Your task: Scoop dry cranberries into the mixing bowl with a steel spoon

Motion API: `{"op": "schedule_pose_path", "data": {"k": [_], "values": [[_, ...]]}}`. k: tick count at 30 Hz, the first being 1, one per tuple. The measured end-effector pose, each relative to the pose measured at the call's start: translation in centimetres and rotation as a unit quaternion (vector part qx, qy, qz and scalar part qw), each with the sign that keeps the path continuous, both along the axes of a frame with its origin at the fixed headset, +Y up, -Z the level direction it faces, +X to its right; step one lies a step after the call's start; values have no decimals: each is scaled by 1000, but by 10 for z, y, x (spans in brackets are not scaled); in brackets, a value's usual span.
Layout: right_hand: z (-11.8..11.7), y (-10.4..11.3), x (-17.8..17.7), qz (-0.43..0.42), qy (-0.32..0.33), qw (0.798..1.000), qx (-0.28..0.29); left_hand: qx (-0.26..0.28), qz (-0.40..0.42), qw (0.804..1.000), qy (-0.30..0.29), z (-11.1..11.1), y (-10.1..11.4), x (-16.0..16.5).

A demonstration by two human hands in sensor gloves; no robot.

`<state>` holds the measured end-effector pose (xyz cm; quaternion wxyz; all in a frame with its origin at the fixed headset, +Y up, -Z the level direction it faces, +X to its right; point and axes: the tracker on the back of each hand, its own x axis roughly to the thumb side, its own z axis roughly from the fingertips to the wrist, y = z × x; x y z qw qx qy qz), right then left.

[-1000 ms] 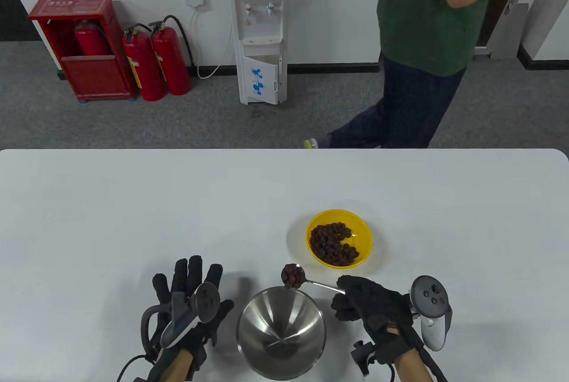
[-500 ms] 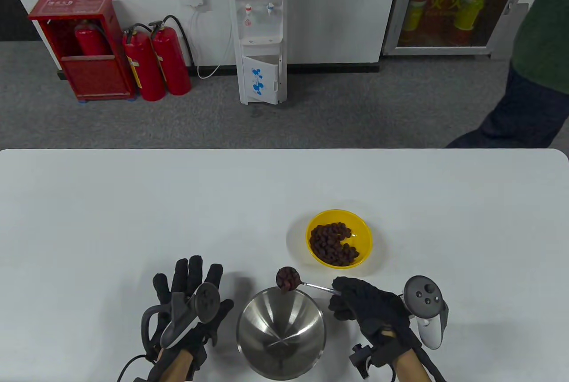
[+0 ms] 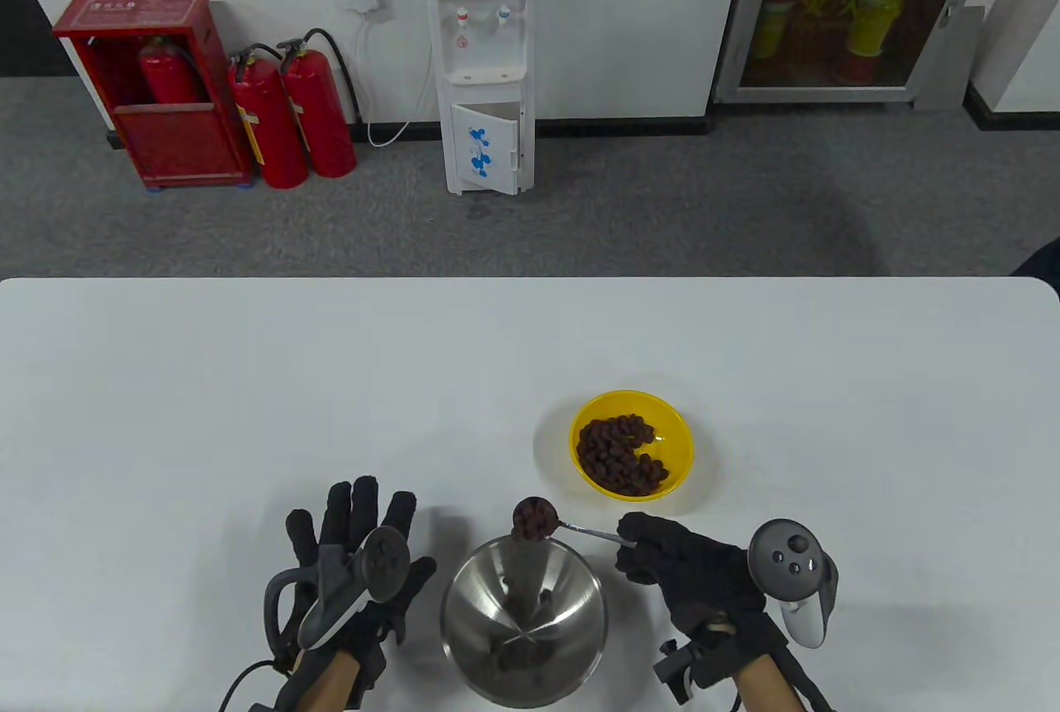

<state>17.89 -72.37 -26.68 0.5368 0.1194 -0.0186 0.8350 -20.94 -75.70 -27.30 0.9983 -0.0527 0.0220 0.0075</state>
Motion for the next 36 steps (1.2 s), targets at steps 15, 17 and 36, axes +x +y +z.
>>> {"op": "schedule_pose_path", "data": {"k": [15,17,36], "values": [[7,10,-3,93,0,988,124,9,-3,1000,-8,0,0,2],[7,10,-3,95,0,988,122,9,-3,1000,-8,0,0,2],[-12,29,11,134,-241,951,139,4,1,1000,-7,-1,-1,1]]}}
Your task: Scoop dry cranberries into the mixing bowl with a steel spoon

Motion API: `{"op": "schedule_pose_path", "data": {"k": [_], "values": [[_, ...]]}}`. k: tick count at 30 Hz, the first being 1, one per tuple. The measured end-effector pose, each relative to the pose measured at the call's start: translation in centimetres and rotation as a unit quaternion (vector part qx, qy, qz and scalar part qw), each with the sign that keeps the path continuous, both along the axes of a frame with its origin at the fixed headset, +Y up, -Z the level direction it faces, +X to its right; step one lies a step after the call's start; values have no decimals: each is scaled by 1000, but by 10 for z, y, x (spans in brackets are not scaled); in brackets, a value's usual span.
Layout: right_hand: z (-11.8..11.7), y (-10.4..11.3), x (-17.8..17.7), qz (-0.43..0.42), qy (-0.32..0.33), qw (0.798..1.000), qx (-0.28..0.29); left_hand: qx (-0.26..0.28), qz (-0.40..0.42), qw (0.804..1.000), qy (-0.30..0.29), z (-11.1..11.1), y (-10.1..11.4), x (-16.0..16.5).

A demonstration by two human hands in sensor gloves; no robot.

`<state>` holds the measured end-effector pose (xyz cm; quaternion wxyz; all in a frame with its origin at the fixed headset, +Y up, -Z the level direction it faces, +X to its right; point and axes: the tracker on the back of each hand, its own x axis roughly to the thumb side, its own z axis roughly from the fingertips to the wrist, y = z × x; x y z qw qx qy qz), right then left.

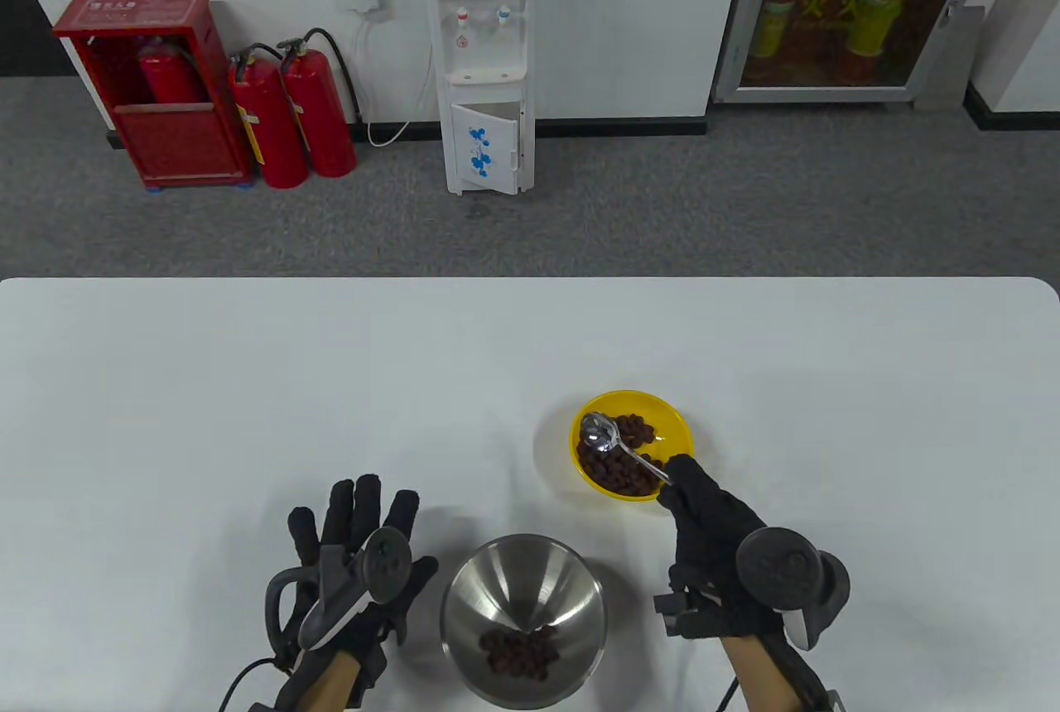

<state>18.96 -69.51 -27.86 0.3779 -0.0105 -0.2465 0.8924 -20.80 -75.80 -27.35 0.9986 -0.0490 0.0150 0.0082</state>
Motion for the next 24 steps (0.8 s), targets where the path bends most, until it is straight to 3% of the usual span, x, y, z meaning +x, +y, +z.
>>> {"op": "schedule_pose_path", "data": {"k": [7,19,22,24], "values": [[-26,-14,9,90,-114,988,-43,-2,0,1000,-2,0,-1,0],[-30,-40,12,200,-121,972,-31,-4,-3,1000,-4,-1,-2,1],[-37,-44,16,176,-116,973,-92,-3,-3,1000,-3,-1,-1,1],[-41,-51,23,25,-75,976,-201,-2,-2,1000,-4,0,-1,1]]}}
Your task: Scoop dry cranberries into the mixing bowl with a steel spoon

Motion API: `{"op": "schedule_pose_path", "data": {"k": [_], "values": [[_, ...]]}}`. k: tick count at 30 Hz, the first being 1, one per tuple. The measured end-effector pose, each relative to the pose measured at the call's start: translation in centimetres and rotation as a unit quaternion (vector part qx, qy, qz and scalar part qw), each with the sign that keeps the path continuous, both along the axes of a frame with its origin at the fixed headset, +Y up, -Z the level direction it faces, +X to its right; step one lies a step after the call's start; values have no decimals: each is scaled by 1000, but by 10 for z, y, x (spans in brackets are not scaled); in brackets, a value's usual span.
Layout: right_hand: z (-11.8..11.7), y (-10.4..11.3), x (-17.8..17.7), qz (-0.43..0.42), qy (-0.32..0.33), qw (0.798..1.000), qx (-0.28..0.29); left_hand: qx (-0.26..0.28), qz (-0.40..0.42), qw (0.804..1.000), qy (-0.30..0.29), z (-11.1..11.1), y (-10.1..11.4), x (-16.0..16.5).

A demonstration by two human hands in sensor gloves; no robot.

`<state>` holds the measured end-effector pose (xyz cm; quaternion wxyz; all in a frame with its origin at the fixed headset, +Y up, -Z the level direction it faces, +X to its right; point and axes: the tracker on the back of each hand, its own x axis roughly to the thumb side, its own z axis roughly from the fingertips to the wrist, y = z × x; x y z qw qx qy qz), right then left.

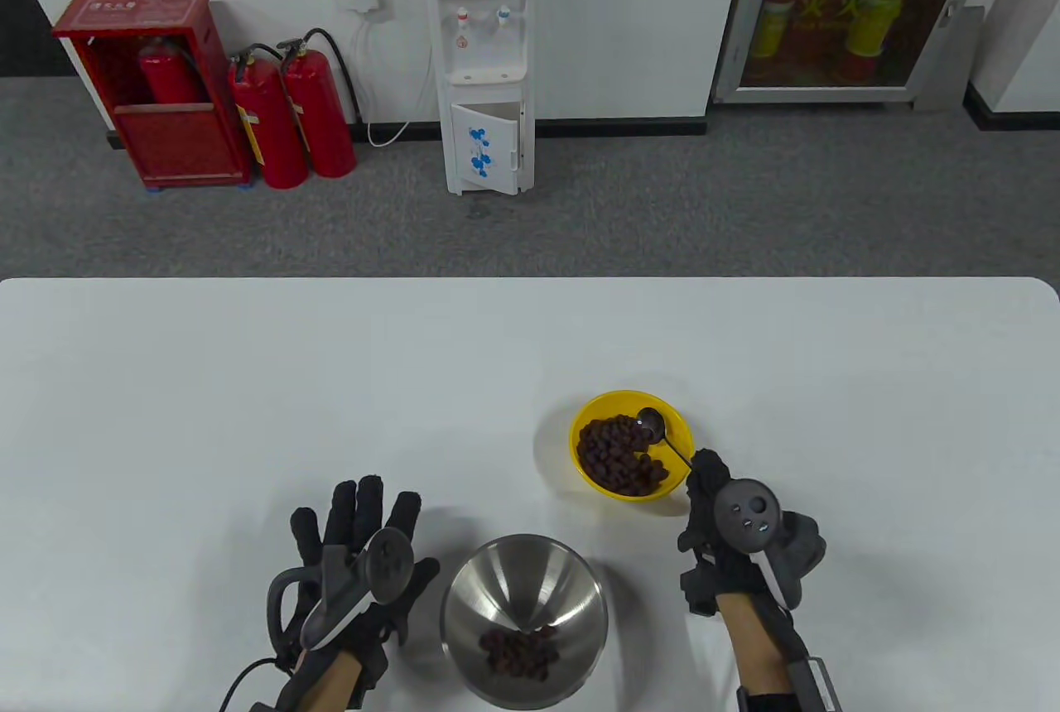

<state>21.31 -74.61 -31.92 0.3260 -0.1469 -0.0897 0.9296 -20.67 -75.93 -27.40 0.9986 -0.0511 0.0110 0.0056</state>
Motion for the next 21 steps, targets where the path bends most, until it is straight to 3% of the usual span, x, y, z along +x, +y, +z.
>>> {"op": "schedule_pose_path", "data": {"k": [3,5,13,21], "values": [[-2,-15,8,-217,5,974,-63,1,0,1000,-1,0,0,0],[-2,-25,12,-278,1,957,-81,1,0,1000,-1,0,0,1],[-2,-32,11,-326,21,941,-85,1,0,1000,0,1,0,0],[0,-36,12,-358,-4,930,-81,1,0,1000,0,1,0,0]]}}
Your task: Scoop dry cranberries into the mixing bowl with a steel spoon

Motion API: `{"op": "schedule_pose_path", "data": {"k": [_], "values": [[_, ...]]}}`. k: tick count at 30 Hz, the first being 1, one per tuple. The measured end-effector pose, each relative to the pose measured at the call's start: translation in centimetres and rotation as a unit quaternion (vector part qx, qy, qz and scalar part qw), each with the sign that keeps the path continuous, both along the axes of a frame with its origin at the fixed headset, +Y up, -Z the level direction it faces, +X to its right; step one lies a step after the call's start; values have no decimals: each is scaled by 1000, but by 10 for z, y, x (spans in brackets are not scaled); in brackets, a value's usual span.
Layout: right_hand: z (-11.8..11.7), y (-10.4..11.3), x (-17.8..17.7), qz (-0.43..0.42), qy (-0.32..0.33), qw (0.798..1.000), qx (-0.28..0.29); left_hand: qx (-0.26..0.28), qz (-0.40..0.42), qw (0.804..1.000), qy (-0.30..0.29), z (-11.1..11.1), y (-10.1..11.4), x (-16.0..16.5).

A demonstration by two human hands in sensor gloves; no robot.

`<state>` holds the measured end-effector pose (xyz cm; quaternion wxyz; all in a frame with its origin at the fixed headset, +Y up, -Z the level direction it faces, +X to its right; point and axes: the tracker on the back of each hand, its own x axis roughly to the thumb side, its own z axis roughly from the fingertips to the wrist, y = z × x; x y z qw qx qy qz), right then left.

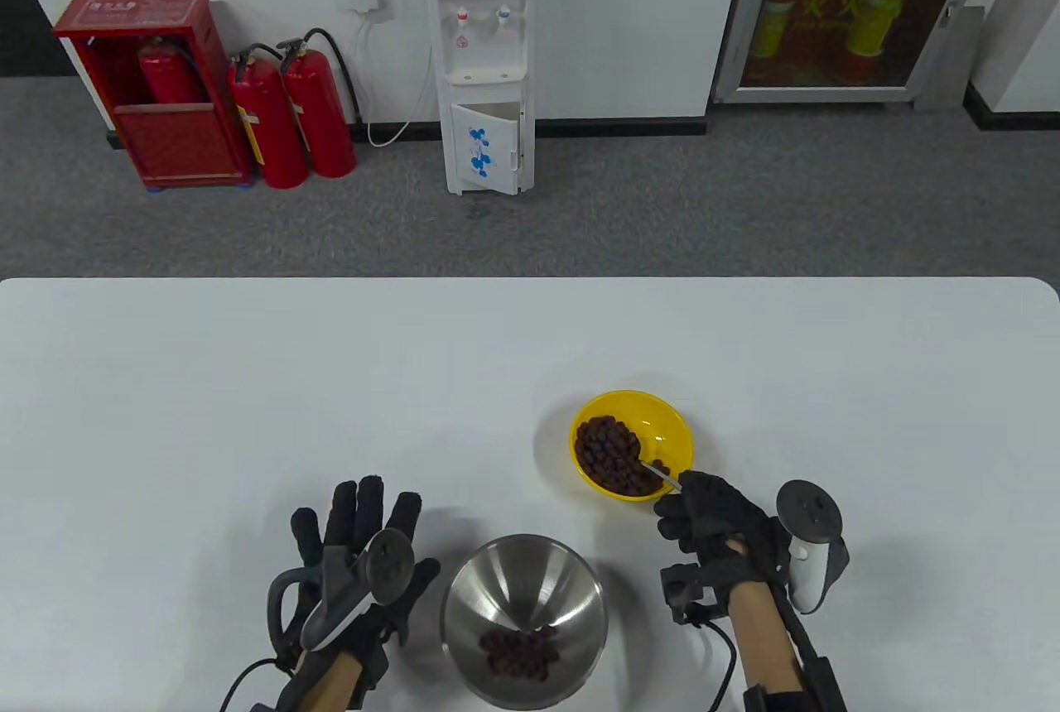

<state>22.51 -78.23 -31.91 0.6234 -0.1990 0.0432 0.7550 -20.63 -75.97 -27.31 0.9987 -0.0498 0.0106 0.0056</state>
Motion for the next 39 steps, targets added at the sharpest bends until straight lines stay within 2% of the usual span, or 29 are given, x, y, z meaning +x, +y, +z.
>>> {"op": "schedule_pose_path", "data": {"k": [4,19,29,35,39], "values": [[2,-6,3,-49,-17,999,-8,0,0,1000,0,0,0,0],[7,-3,13,-75,-30,996,27,4,3,1000,-1,0,1,-1],[19,13,18,-48,-35,996,64,4,4,1000,-1,0,1,-1],[34,21,22,-13,-12,997,75,-1,0,1000,-2,0,1,-1],[42,26,21,-25,0,996,84,2,1,1000,0,0,1,-1]]}}
